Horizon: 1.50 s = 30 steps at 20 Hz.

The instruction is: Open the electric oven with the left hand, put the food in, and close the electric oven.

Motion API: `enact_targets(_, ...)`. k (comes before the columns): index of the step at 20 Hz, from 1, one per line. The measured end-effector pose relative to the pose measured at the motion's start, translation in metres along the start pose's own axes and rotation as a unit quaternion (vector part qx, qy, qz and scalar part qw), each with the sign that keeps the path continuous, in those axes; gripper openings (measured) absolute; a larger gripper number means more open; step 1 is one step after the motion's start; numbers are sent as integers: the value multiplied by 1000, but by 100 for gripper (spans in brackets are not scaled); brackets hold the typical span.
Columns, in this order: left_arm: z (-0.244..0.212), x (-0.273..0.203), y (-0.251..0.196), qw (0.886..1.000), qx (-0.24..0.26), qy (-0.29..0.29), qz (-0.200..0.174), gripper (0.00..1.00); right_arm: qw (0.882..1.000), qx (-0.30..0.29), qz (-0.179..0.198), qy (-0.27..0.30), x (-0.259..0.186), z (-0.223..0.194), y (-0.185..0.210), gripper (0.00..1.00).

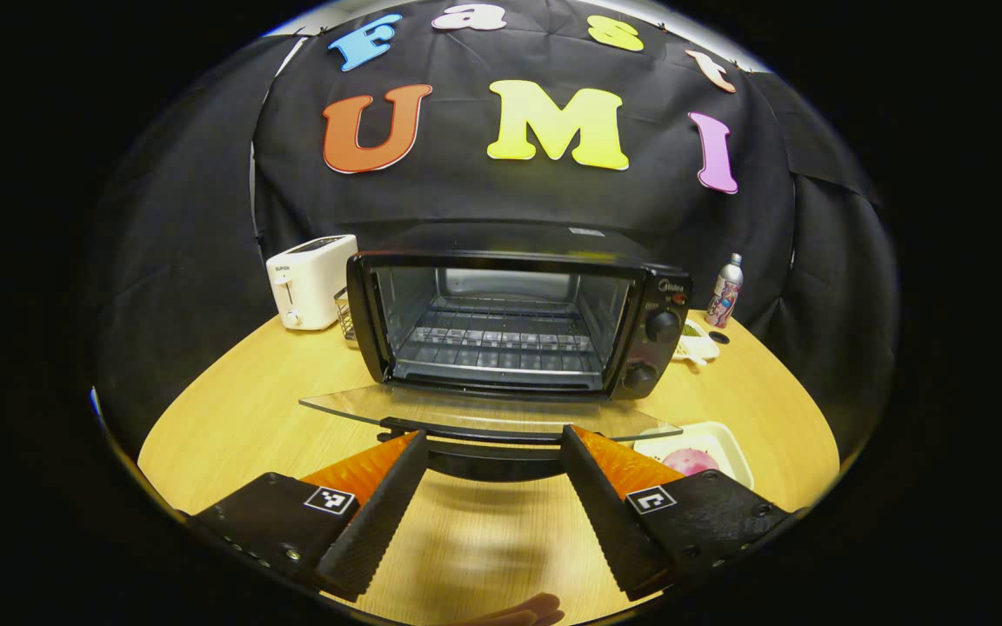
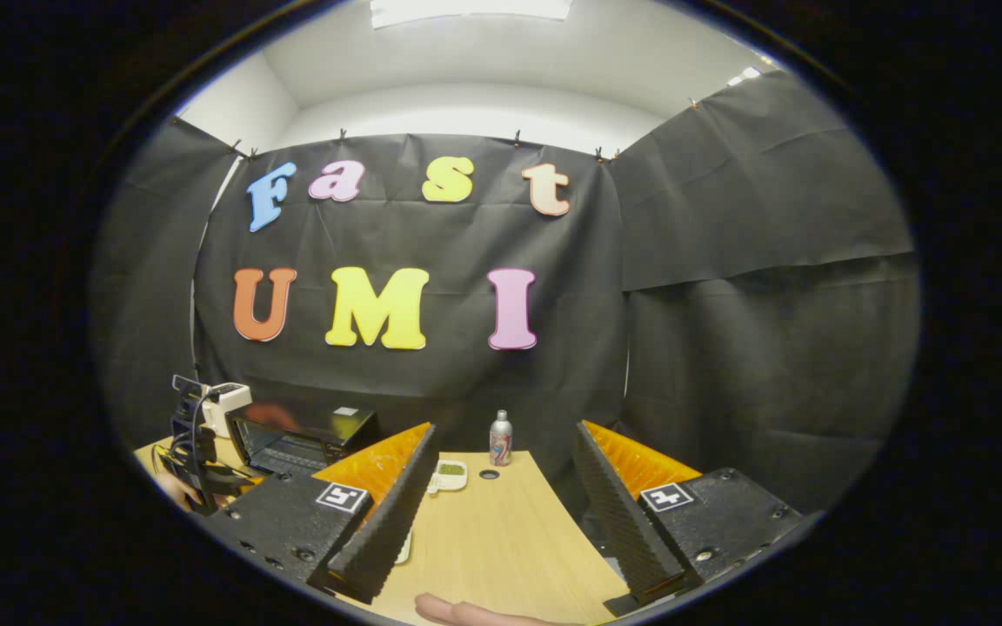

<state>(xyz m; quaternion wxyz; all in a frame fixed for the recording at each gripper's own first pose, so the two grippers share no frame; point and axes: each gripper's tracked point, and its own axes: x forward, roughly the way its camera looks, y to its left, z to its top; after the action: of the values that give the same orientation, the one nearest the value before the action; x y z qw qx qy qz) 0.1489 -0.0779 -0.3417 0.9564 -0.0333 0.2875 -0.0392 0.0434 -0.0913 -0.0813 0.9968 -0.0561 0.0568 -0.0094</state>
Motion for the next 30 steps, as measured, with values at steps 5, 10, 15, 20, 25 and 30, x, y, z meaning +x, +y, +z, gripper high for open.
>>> enact_targets(5, -24, 1, -4, 1000, 11, -4, 3, 94, 999, -19, 21, 35, 16, -20, 21, 99)
enact_targets(10, -63, 10, -16, 999, 26, 35, -12, 96, 993, -41, 45, 103, 50, -53, 42, 97)
enact_targets(15, -70, 13, -11, 998, 10, 58, -18, 96, 982, -79, 63, 162, 87, -81, 65, 100)
enact_targets(20, -86, 20, -9, 996, 22, 79, -21, 96, 960, -85, 105, 245, 110, -125, 103, 100)
enact_targets(25, -69, 5, -7, 998, 27, 39, -27, 95, 933, -95, 121, 326, 137, -164, 127, 100)
enact_targets(30, -25, -39, -7, 998, 39, -34, -36, 94, 885, -74, 149, 434, 151, -221, 144, 100)
